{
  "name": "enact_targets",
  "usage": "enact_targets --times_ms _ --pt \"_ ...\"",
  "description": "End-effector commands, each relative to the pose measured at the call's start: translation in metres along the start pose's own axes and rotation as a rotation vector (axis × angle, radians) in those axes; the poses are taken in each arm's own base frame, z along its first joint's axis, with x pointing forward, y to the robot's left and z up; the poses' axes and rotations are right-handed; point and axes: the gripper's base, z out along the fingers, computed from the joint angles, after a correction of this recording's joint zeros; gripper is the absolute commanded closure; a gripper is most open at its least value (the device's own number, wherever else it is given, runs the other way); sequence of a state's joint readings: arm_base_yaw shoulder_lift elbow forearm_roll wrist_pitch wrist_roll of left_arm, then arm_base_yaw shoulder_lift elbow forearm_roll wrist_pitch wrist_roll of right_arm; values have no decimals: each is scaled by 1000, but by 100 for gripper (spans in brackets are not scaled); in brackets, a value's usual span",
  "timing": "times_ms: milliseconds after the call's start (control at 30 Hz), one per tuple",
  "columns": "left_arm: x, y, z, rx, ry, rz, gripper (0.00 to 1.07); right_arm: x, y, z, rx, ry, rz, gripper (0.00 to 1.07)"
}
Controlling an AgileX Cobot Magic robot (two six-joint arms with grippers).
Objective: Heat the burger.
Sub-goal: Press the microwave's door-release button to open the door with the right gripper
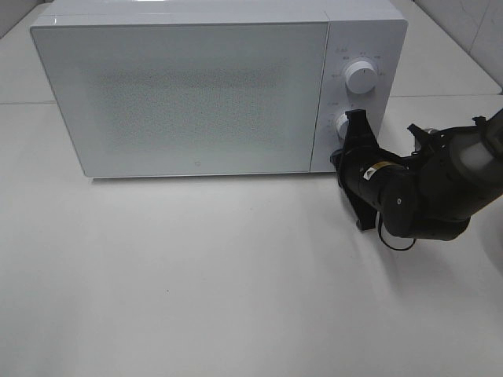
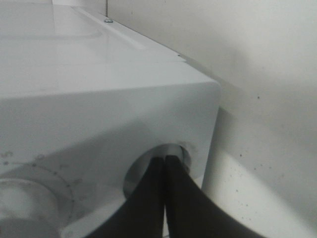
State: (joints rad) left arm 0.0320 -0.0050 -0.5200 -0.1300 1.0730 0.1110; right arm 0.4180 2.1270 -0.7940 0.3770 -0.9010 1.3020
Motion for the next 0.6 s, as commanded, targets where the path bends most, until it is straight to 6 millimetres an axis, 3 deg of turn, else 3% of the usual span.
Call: enact_targets --times_ms 33,233,600 --pt "2 0 -1 -4 -10 0 11 -8 34 9 -199 -59 -8 107" --pt "2 0 -1 -4 -10 0 11 -13 49 22 -239 -78 -7 107" --pt "2 0 -1 -4 -10 0 11 -12 50 23 -209 -61 0 107"
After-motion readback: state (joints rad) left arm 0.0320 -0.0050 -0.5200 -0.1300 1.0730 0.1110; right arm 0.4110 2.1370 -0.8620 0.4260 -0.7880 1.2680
